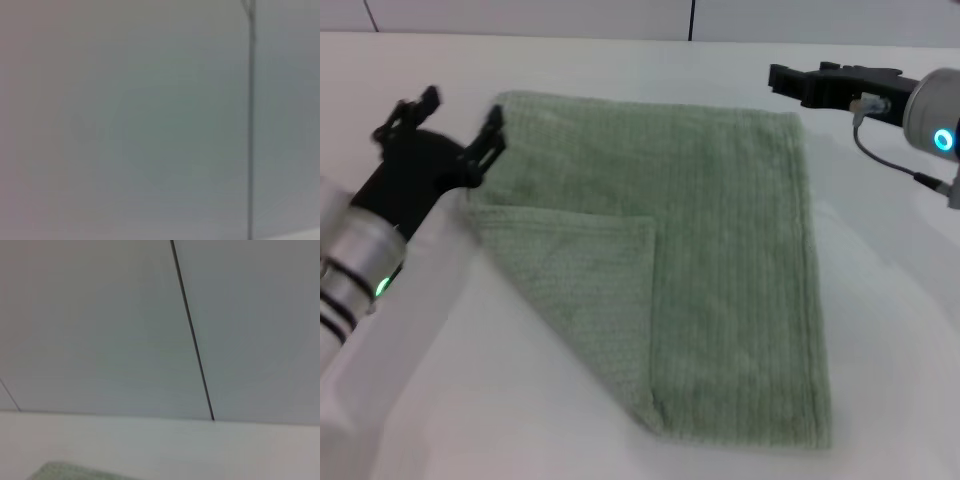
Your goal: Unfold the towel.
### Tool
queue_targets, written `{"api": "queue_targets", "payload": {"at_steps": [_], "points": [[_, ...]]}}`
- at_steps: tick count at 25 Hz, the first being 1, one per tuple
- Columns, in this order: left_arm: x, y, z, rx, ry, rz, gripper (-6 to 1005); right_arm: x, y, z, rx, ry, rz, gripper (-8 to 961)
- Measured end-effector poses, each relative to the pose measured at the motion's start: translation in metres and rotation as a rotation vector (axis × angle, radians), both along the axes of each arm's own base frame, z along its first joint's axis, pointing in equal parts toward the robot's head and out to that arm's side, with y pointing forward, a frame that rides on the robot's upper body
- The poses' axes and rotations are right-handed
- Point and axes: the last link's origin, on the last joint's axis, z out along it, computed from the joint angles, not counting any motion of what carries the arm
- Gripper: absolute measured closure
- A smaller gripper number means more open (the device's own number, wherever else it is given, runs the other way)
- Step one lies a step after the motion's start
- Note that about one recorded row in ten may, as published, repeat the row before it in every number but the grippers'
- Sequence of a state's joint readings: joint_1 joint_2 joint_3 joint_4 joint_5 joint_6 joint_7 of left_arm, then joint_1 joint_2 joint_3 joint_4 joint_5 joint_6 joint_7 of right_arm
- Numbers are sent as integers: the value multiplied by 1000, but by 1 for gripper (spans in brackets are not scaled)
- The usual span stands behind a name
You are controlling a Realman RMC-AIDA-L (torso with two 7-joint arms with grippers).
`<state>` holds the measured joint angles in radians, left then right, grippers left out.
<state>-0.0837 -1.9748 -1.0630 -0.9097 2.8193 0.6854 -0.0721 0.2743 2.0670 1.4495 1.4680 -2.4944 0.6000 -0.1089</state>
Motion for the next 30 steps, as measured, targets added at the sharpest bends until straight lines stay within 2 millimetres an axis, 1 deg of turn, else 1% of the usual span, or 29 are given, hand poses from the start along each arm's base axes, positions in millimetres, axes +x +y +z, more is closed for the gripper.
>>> {"api": "queue_targets", "payload": {"at_steps": [3,4,5,9,12,14,15,16,17,21,24,30], "points": [[20,3,6,-81,36,11,242,-5,7,7,-41,-17,-39,320],[33,5,9,-115,56,14,241,-5,10,9,-56,-15,-53,353],[40,5,10,-150,75,33,240,-4,14,11,-73,-15,-74,386],[73,2,14,-274,169,91,237,-4,22,8,-118,-32,-99,519],[103,-7,5,-393,324,128,237,3,29,6,-152,-35,-147,597],[106,-8,2,-413,352,139,238,8,35,8,-185,-27,-201,642],[117,-11,-7,-478,425,161,238,10,38,7,-203,-24,-224,665],[117,-11,-7,-478,425,161,238,12,42,6,-222,-22,-248,687],[125,-15,-17,-545,495,162,238,12,45,5,-234,-22,-260,710],[136,-16,-32,-604,523,127,239,11,50,0,-264,-32,-266,800],[135,-11,-39,-614,531,127,239,9,51,-3,-272,-35,-259,956],[132,-3,-54,-618,547,106,240,11,52,-13,-307,-51,-273,954]]}}
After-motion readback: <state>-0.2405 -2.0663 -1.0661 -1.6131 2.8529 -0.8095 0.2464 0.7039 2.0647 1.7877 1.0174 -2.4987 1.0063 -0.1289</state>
